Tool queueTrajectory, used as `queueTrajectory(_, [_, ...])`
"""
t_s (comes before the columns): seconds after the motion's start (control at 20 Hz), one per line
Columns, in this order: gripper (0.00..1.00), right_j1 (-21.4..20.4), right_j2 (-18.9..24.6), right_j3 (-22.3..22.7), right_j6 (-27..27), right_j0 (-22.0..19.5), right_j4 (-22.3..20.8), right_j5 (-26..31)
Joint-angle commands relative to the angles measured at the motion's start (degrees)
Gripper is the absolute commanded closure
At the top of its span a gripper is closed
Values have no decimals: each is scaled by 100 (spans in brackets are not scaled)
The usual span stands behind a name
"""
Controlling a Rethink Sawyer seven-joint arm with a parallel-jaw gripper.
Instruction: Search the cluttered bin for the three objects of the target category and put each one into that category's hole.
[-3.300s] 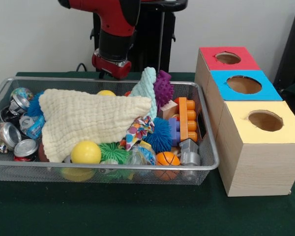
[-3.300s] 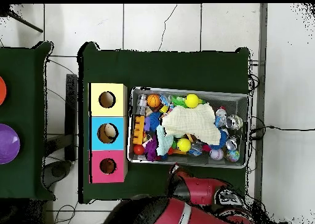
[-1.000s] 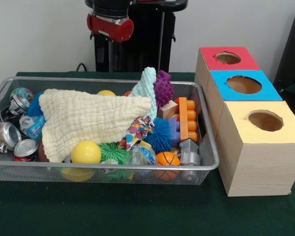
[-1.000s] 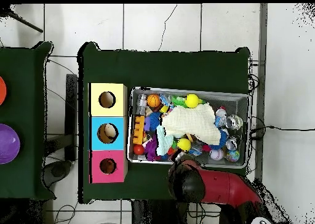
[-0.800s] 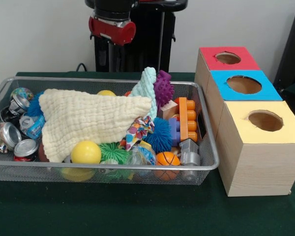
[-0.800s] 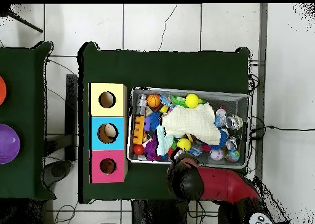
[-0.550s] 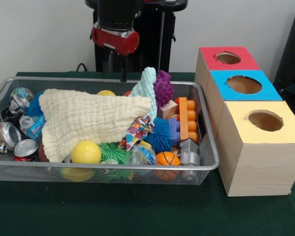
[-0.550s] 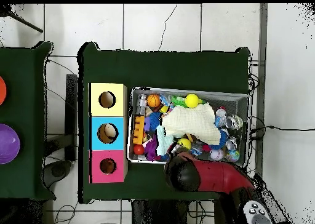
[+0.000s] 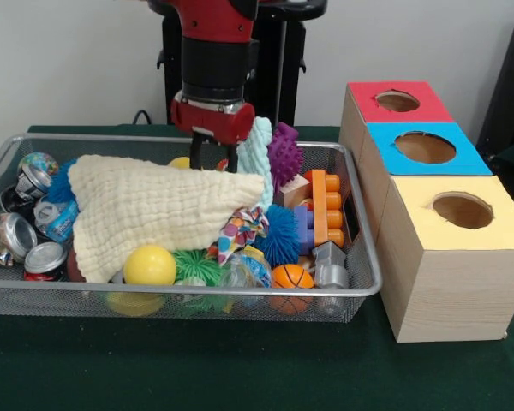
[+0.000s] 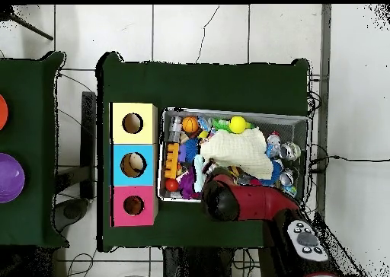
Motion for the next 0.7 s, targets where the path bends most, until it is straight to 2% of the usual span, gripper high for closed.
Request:
queueTrajectory(0.05, [0, 842, 63, -915, 103, 8, -292, -560])
queueTrajectory(0.2, [0, 997, 127, -1050, 31, -75, -345, -595])
queueTrajectory(0.4, [0, 1327, -33, -1248, 55, -20, -312, -561])
queueTrajectory(0.55, [0, 1521, -200, -1471, -120, 72, -443, -432])
queueTrajectory(0.7, [0, 1651, -250, -1560, -82, 90, -504, -669])
